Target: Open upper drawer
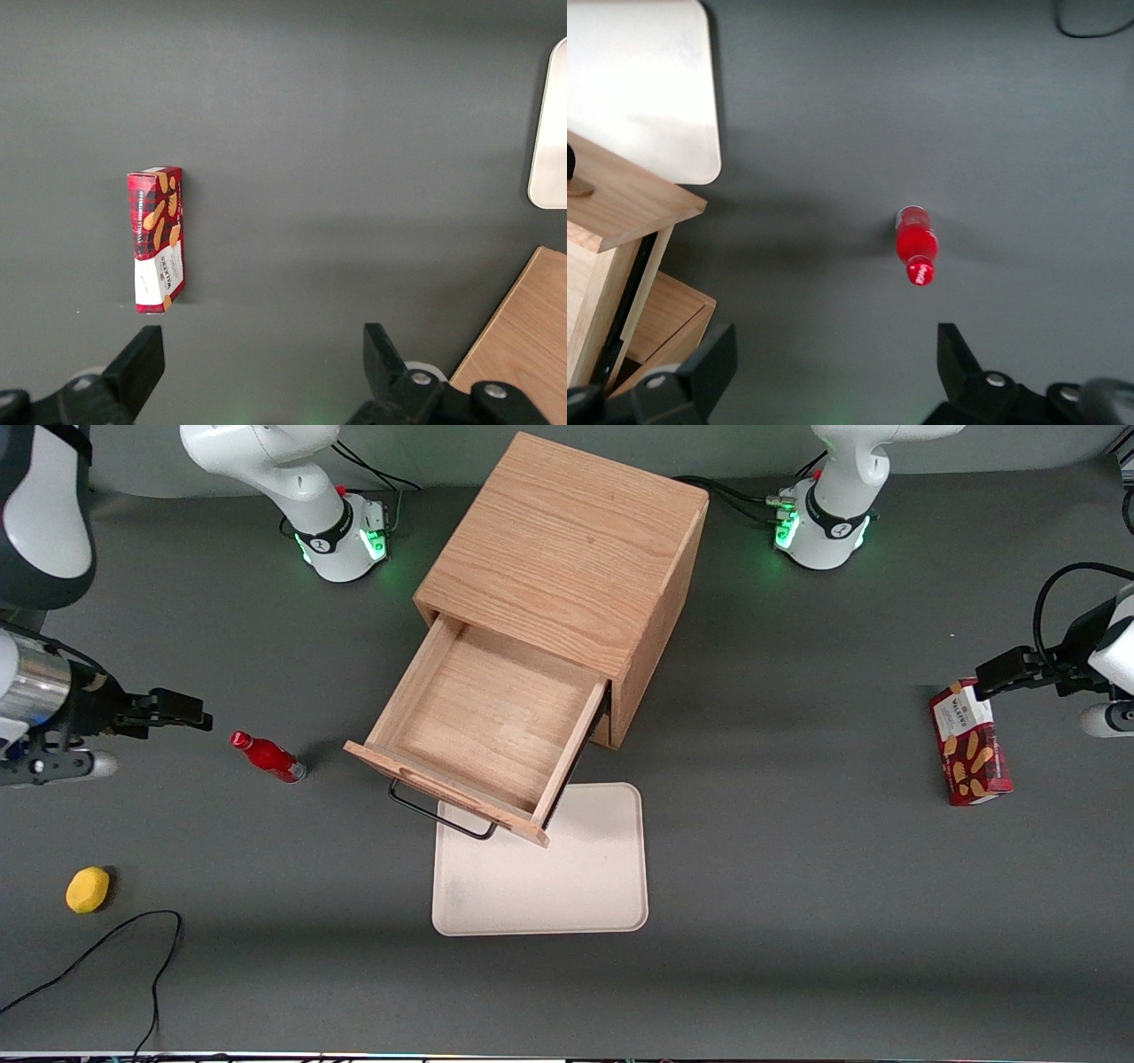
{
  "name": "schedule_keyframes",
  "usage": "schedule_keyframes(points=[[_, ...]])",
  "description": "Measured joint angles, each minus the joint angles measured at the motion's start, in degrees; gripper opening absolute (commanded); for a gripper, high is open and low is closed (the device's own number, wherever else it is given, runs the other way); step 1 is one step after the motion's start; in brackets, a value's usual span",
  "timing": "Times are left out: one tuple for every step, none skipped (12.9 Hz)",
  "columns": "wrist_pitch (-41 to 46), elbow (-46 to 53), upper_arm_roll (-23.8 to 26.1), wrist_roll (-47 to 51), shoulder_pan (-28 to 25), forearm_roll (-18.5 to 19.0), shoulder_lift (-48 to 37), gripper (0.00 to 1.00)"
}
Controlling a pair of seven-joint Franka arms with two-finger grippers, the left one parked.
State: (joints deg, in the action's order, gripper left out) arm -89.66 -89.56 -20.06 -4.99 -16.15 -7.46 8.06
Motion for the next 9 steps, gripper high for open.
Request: schedule_keyframes(points=[[0.0,0.0,-0.4,0.2,0.0,0.0,-0.7,1.0],[0.2,-0.1,-0.5,0.2,0.0,0.0,-1.6,1.0],[0.8,-0.5,-0.5,0.3,-0.1,0.1,-2.8,1.0],[1.0,-1.4,-0.5,0.4,-0.6,1.0,-4.4,1.0],[1.1,-2.8,-0.5,1.2,-1.5,2.5,-5.9,1.0],[1.1,-4.2,-0.3,3.1,-2.6,4.0,-7.3,1.0],[1.0,-5.4,0.5,5.0,-3.1,4.6,-8.2,1.0],[1.0,-6.2,2.2,6.3,-2.6,5.0,-8.6,1.0],[1.0,-6.6,5.6,7.1,-0.2,5.2,-8.8,1.0]])
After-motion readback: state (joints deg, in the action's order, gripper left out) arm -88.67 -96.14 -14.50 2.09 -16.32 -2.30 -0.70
